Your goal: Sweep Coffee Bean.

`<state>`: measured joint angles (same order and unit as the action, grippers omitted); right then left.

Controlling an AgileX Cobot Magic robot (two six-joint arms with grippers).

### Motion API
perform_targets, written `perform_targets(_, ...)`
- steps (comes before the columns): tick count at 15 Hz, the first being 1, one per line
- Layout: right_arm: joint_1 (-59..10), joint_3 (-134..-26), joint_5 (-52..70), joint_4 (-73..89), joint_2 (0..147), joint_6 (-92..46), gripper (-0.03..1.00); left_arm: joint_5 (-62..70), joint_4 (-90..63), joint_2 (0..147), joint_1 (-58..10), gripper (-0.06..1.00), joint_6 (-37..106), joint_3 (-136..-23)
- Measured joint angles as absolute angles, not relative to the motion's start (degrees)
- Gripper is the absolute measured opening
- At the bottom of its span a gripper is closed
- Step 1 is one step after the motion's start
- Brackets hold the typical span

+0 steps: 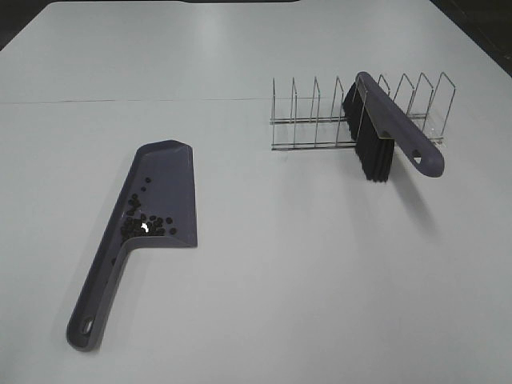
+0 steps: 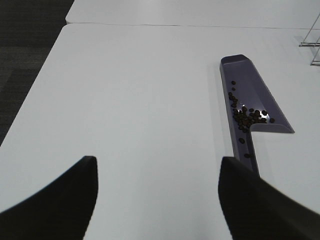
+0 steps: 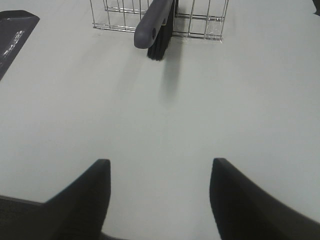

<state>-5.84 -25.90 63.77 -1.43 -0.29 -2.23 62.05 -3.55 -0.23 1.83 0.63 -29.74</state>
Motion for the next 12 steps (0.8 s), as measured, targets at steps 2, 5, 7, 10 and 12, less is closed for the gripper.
perform_targets(2,-5.8,-25.9,63.8,-1.4,-0.3,-2.2,0.54,62.1,-3.6,-0.2,1.8,0.61,0.6,-29.7)
perform_targets(5,-5.8,-25.9,63.8,-1.4,-0.3,-2.2,0.54,62.1,-3.6,-0.2,1.8,0.61,0.6,-29.7)
perform_targets(7,-5.8,-25.9,63.8,-1.4,-0.3,-2.2,0.54,62.1,-3.6,-0.2,1.8,0.61,0.6,-29.7)
perform_targets(10,-5.8,-25.9,63.8,-1.4,-0.3,-2.2,0.54,62.1,-3.6,-0.2,1.8,0.61,0.6,-29.7)
perform_targets(12,-5.8,-25.9,63.8,-1.4,-0.3,-2.2,0.54,62.1,-3.6,-0.2,1.8,0.61,0.6,-29.7)
